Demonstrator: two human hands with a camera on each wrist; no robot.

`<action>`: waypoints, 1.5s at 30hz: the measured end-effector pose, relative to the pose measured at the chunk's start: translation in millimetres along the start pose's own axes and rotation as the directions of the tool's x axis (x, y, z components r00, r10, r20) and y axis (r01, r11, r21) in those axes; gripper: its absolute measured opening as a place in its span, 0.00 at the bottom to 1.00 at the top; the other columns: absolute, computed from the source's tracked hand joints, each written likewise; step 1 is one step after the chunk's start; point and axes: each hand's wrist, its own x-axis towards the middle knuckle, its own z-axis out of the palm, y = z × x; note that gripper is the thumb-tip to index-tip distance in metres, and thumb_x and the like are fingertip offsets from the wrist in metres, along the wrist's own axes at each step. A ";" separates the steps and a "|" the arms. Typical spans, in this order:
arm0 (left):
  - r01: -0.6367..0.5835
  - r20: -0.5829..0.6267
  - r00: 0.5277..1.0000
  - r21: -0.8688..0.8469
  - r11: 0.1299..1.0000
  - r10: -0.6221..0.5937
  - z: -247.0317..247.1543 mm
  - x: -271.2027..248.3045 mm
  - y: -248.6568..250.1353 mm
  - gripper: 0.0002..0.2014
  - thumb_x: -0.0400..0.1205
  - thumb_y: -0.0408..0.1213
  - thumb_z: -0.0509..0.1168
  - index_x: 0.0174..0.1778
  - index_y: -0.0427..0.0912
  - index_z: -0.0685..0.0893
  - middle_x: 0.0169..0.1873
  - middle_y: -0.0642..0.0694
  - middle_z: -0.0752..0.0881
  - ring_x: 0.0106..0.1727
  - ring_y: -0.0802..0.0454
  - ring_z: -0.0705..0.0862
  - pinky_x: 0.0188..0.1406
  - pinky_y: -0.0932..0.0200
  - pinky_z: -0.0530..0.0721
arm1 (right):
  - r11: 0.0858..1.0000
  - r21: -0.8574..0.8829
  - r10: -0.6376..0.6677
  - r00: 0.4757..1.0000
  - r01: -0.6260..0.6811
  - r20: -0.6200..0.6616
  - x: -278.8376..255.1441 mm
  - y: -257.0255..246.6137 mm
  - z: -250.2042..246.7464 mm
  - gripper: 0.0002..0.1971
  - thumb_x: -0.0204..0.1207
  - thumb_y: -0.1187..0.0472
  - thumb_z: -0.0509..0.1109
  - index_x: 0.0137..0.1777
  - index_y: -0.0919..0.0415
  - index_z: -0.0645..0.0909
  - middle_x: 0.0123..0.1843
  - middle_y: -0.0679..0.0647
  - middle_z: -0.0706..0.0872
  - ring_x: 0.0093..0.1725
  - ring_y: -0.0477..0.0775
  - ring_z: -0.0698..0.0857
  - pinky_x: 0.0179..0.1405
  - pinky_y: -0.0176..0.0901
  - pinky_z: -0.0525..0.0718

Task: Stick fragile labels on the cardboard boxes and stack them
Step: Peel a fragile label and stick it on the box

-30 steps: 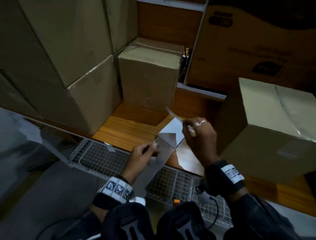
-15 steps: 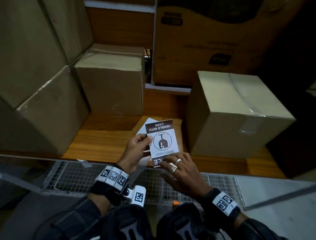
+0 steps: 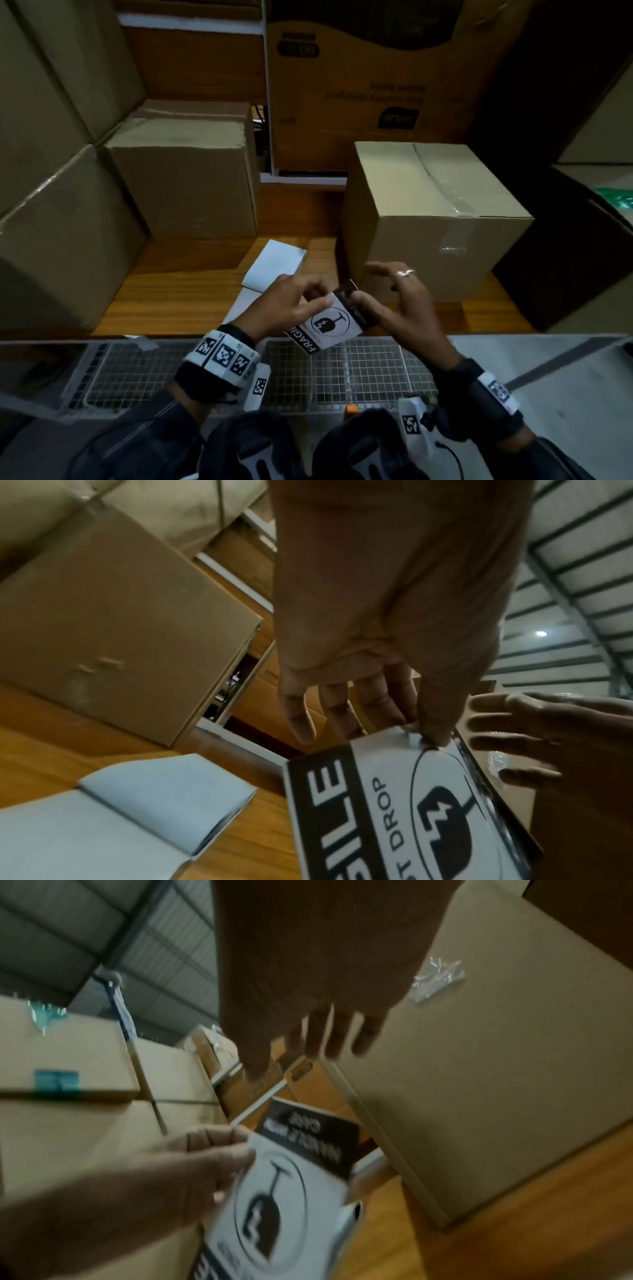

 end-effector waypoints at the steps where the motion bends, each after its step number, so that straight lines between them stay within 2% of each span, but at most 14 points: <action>1: -0.021 0.038 0.999 0.031 0.999 0.020 2.2 4.1 5.9 0.07 0.85 0.45 0.71 0.52 0.46 0.87 0.44 0.54 0.91 0.46 0.65 0.89 0.37 0.68 0.85 | 0.996 0.036 0.073 0.988 -0.078 0.134 3.9 0.5 -6.1 0.25 0.77 0.45 0.79 0.71 0.52 0.82 0.66 0.43 0.83 0.64 0.41 0.82 0.58 0.37 0.83; 3: -0.036 0.090 0.996 0.079 0.996 0.029 8.4 12.9 15.7 0.07 0.86 0.46 0.70 0.52 0.46 0.87 0.45 0.54 0.91 0.46 0.64 0.89 0.37 0.69 0.84 | 0.962 0.154 0.164 0.930 -0.224 0.328 9.0 5.3 -16.9 0.17 0.78 0.51 0.79 0.63 0.54 0.85 0.58 0.47 0.89 0.54 0.44 0.90 0.47 0.41 0.91; 5: -0.024 0.087 0.996 0.075 0.997 0.018 15.3 19.4 25.0 0.06 0.85 0.45 0.71 0.53 0.47 0.87 0.46 0.54 0.91 0.47 0.64 0.89 0.39 0.68 0.85 | 0.935 0.226 0.173 0.909 -0.272 0.379 8.5 13.5 -27.1 0.07 0.80 0.59 0.77 0.54 0.59 0.86 0.49 0.54 0.92 0.46 0.49 0.94 0.44 0.51 0.94; 11: 0.052 -0.125 0.990 -0.107 0.993 -0.066 37.4 30.3 42.5 0.15 0.83 0.55 0.71 0.61 0.52 0.88 0.47 0.52 0.91 0.49 0.59 0.90 0.44 0.58 0.89 | 0.870 0.419 0.132 0.942 -0.260 0.310 -5.7 47.1 -70.0 0.07 0.82 0.62 0.75 0.53 0.66 0.85 0.49 0.61 0.93 0.48 0.57 0.94 0.45 0.54 0.94; 15: 0.156 -0.119 0.965 -0.459 0.875 -0.234 55.9 29.6 41.7 0.25 0.84 0.64 0.61 0.60 0.48 0.89 0.55 0.48 0.92 0.59 0.49 0.90 0.60 0.45 0.87 | 0.674 0.679 0.241 0.955 -0.292 0.172 -16.0 76.7 -96.7 0.11 0.82 0.66 0.72 0.61 0.71 0.84 0.56 0.63 0.93 0.57 0.63 0.92 0.52 0.51 0.93; 17: 0.199 -0.051 0.962 -0.539 0.819 -0.268 71.8 28.8 49.9 0.31 0.78 0.70 0.66 0.64 0.48 0.88 0.57 0.47 0.92 0.60 0.48 0.90 0.58 0.53 0.87 | 0.555 0.766 0.333 0.930 -0.326 0.154 -20.8 91.3 -101.6 0.15 0.80 0.66 0.73 0.65 0.70 0.83 0.59 0.64 0.92 0.60 0.66 0.92 0.56 0.56 0.92; 20: 0.214 -0.019 0.959 -0.607 0.766 -0.283 98.5 36.4 72.1 0.19 0.81 0.45 0.74 0.67 0.43 0.86 0.60 0.48 0.91 0.63 0.49 0.89 0.62 0.53 0.88 | 0.432 0.823 0.402 0.896 -0.368 0.189 -28.7 109.1 -101.7 0.18 0.78 0.67 0.75 0.67 0.71 0.82 0.60 0.66 0.92 0.60 0.67 0.91 0.54 0.54 0.93; 23: 0.153 -0.111 0.951 -0.645 0.748 -0.290 116.5 48.1 89.1 0.15 0.82 0.35 0.74 0.65 0.40 0.87 0.60 0.45 0.92 0.64 0.47 0.89 0.67 0.42 0.87 | 0.396 0.832 0.431 0.879 -0.389 0.206 -39.2 121.7 -99.6 0.17 0.76 0.68 0.76 0.64 0.70 0.84 0.60 0.67 0.91 0.59 0.67 0.91 0.56 0.57 0.91; 26: 0.126 -0.158 0.951 -0.586 0.800 -0.266 124.9 60.1 97.7 0.14 0.82 0.35 0.74 0.64 0.39 0.88 0.59 0.44 0.92 0.63 0.46 0.90 0.67 0.38 0.86 | 0.396 0.827 0.426 0.878 -0.399 0.219 -53.6 137.2 -99.5 0.19 0.75 0.67 0.77 0.65 0.70 0.84 0.61 0.67 0.91 0.63 0.70 0.89 0.67 0.63 0.85; 29: 0.122 -0.133 0.969 -0.468 0.875 -0.206 128.0 68.9 106.1 0.14 0.83 0.37 0.75 0.64 0.41 0.87 0.59 0.45 0.92 0.62 0.48 0.90 0.63 0.37 0.88 | 0.425 0.803 0.417 0.878 -0.418 0.236 -68.4 149.7 -103.3 0.19 0.76 0.66 0.78 0.67 0.66 0.83 0.60 0.65 0.92 0.64 0.70 0.89 0.66 0.62 0.86; 32: 0.124 -0.080 0.985 -0.298 0.946 -0.155 125.3 77.4 115.1 0.12 0.82 0.39 0.75 0.60 0.43 0.87 0.56 0.47 0.92 0.58 0.52 0.91 0.57 0.41 0.91 | 0.480 0.773 0.487 0.859 -0.415 0.159 -77.8 156.3 -114.2 0.20 0.75 0.63 0.78 0.67 0.54 0.83 0.60 0.56 0.92 0.61 0.53 0.91 0.51 0.43 0.89; 35: 0.093 0.034 0.995 -0.121 0.988 -0.089 121.8 86.4 126.9 0.10 0.82 0.39 0.75 0.57 0.44 0.87 0.53 0.49 0.92 0.56 0.58 0.90 0.55 0.48 0.92 | 0.587 0.716 0.437 0.893 -0.377 0.113 -76.4 157.0 -129.1 0.25 0.74 0.56 0.79 0.71 0.46 0.81 0.65 0.46 0.89 0.64 0.42 0.88 0.55 0.41 0.89; 41: 0.034 0.096 0.995 -0.014 0.999 -0.033 115.7 104.7 140.4 0.09 0.82 0.39 0.75 0.56 0.43 0.88 0.53 0.50 0.92 0.55 0.59 0.90 0.54 0.52 0.92 | 0.602 0.751 0.316 0.945 -0.271 0.088 -54.0 148.2 -146.4 0.16 0.76 0.61 0.76 0.60 0.70 0.85 0.57 0.59 0.93 0.59 0.61 0.92 0.51 0.47 0.92; 45: -0.005 0.002 1.000 0.034 0.999 0.004 111.7 108.8 141.0 0.11 0.83 0.42 0.74 0.57 0.42 0.89 0.52 0.49 0.92 0.53 0.60 0.90 0.50 0.53 0.92 | 0.576 0.784 0.335 0.942 -0.232 0.033 -46.7 147.1 -146.2 0.10 0.78 0.64 0.74 0.55 0.70 0.85 0.55 0.64 0.93 0.56 0.64 0.92 0.52 0.52 0.93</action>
